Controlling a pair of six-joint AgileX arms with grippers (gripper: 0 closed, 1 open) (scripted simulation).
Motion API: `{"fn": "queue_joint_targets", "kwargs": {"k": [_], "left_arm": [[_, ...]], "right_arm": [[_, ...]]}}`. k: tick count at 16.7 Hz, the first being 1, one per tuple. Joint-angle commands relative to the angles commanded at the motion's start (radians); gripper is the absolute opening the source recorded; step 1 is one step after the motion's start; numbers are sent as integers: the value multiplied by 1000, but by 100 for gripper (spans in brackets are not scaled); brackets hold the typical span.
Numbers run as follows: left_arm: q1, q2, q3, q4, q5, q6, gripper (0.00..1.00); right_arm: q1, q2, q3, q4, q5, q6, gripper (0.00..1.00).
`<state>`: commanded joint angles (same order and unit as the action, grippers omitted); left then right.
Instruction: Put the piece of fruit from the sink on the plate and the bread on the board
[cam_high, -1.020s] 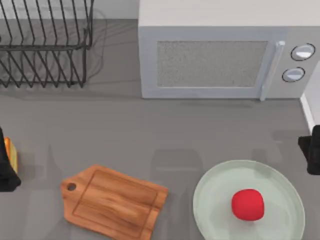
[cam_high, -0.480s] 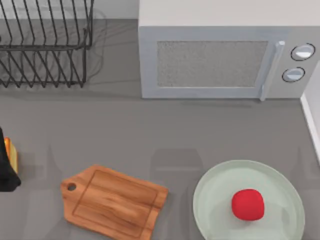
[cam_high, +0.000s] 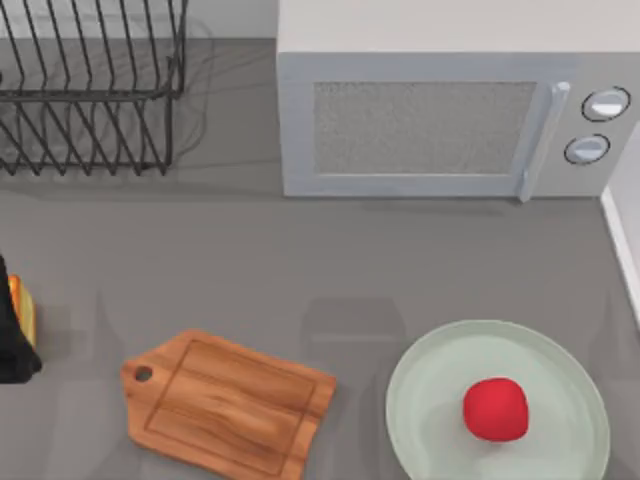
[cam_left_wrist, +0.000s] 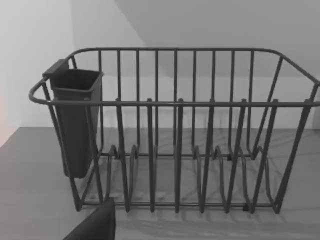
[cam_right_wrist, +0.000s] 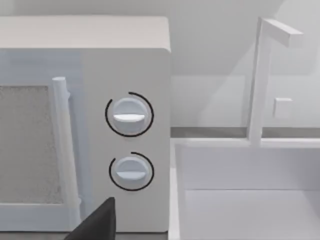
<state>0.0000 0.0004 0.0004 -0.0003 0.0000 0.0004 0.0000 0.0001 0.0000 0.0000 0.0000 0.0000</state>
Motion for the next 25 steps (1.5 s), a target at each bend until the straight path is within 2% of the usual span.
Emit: {"fn": "queue_joint_targets", "kwargs": {"k": [3,6,18,22,25], "left_arm": [[6,63,59,-46,-2,63,100],[17,223,189,-149,-2,213,100],[72,1382,900,-784,1,1093,100],[86,1633,1090,-932,1,1311,100],[93,1743,1181,-990,1,1410,100]], "right_arm": [[0,0,0,0,0,0,100],[0,0,0,0,0,0,100],[0,0,0,0,0,0,100],[0,0,0,0,0,0,100],[0,0,0,0,0,0,100]]}}
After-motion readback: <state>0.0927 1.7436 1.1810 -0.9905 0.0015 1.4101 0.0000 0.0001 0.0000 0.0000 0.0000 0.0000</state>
